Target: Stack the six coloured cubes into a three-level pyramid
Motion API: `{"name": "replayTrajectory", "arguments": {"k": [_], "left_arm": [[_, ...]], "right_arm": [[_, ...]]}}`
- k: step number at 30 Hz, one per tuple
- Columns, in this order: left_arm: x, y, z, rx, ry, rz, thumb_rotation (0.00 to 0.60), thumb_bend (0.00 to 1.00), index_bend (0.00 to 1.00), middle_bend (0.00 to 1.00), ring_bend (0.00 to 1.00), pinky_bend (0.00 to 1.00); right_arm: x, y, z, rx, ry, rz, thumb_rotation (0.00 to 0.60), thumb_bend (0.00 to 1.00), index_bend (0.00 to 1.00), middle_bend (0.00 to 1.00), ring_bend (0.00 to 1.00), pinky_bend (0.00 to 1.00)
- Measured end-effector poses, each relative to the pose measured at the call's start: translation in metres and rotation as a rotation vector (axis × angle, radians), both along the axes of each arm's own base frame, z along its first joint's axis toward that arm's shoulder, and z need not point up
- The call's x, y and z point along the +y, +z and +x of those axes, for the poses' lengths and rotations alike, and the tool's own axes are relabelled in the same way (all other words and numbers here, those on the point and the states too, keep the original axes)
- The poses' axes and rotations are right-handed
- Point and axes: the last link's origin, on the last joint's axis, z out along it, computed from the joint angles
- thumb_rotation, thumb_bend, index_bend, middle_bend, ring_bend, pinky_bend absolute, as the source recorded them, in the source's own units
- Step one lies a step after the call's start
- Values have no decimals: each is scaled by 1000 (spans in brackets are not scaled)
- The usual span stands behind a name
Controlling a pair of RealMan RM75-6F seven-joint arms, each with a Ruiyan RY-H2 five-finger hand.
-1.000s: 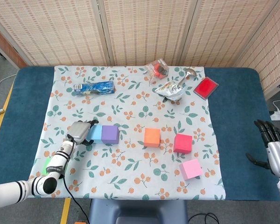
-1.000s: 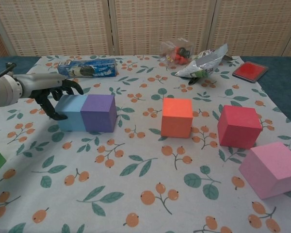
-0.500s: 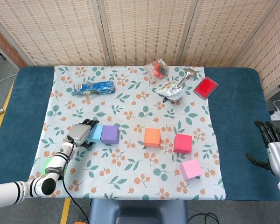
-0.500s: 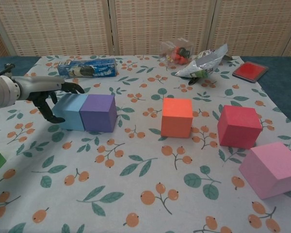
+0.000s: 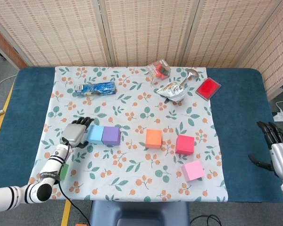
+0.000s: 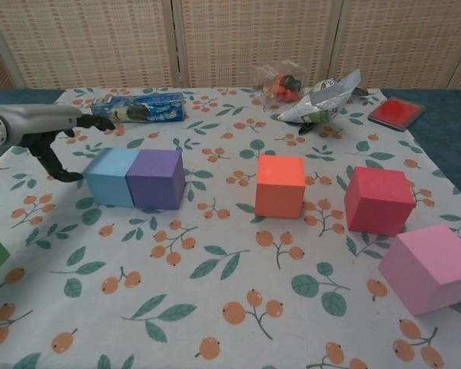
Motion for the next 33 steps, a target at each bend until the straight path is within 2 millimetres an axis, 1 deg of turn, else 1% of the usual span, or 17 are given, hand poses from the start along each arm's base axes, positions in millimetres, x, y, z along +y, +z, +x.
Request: {"name": "replayTrajectory", "arguments": {"k": [5, 8, 10, 15, 19, 24, 33], "left_arm": [[7, 10, -16, 61, -17, 71, 600, 344, 41, 12, 0, 63], [13, 8, -23, 75, -16, 80, 600, 341, 39, 4, 0, 55], [18, 3, -25, 70, -16, 73, 600, 339, 39, 3, 0, 52], [26, -13, -21, 35, -21, 37, 600, 337, 39, 2, 0, 51], [29, -19, -15, 10, -29, 14, 600, 337, 39, 3, 0, 52], [30, -23, -11, 1, -39, 0, 600, 334, 39, 3, 0, 52], [29, -23, -12, 7, -29, -6, 600, 332, 38, 0, 0, 52]], "right_arm": [[-1, -2, 1, -1, 2, 4, 600, 8, 0, 85, 33, 108], [-1, -3, 2, 2, 3, 4, 600, 9, 0, 85, 33, 108], [-2, -3, 3, 4, 2, 5, 600, 10, 0, 85, 33, 108], [-2, -3, 4, 10, -3, 4, 600, 10, 0, 85, 33, 108], [-2, -3, 4, 13, -9, 3, 600, 10, 0, 85, 33, 108], [-1, -2, 4, 13, -12, -1, 600, 11, 0, 85, 33, 108], [-1, -2, 3, 12, -16, 1, 600, 10, 0, 85, 33, 108]]}}
